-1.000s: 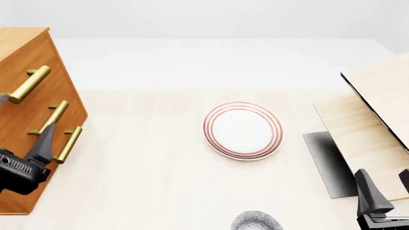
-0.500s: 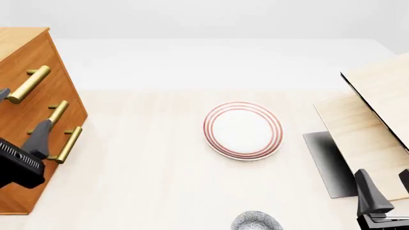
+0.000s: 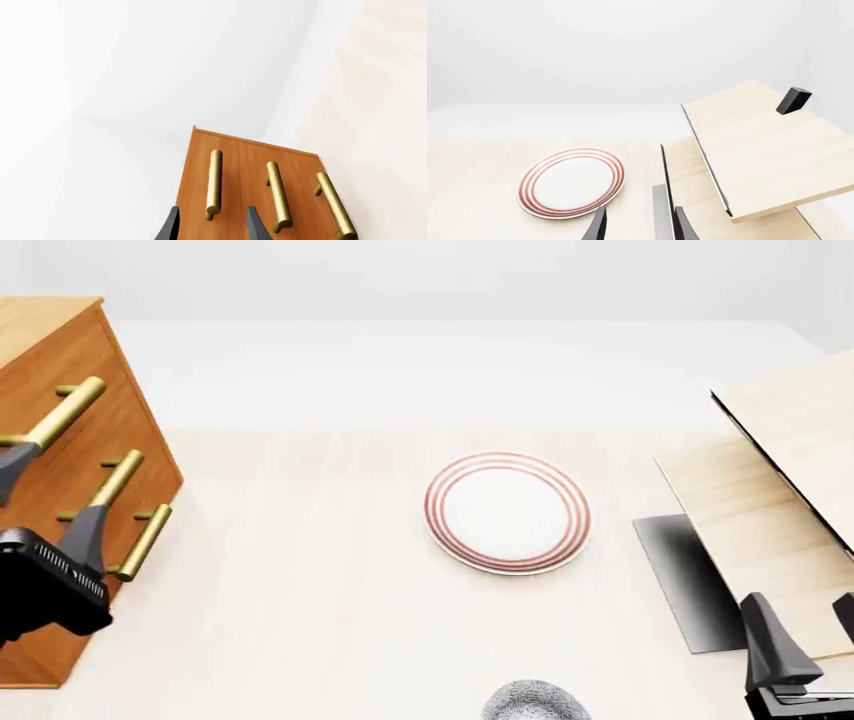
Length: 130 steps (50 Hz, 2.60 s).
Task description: Open the top drawer of the cabinet and put the bowl in it.
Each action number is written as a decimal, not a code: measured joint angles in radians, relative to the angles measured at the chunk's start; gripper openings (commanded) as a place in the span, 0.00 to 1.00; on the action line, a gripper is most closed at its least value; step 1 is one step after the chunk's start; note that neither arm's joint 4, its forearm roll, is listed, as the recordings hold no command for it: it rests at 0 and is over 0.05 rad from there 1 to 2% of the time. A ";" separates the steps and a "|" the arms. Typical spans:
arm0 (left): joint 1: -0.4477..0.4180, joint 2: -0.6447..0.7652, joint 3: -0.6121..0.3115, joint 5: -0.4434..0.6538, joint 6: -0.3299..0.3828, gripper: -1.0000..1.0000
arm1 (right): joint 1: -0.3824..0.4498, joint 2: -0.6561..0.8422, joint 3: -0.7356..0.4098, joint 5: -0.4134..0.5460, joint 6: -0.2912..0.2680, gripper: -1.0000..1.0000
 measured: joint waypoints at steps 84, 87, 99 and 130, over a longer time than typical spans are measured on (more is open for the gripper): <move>0.146 0.474 -0.117 -0.339 0.051 1.00 | 0.000 0.000 0.000 0.000 0.000 1.00; 0.151 0.482 -0.119 -0.343 0.049 1.00 | 0.000 0.000 0.000 0.000 0.000 1.00; 0.168 0.498 -0.132 -0.351 0.051 1.00 | 0.000 0.000 0.000 0.000 0.000 1.00; 0.205 0.589 -0.181 -0.382 0.049 1.00 | 0.000 0.000 0.000 0.000 0.000 1.00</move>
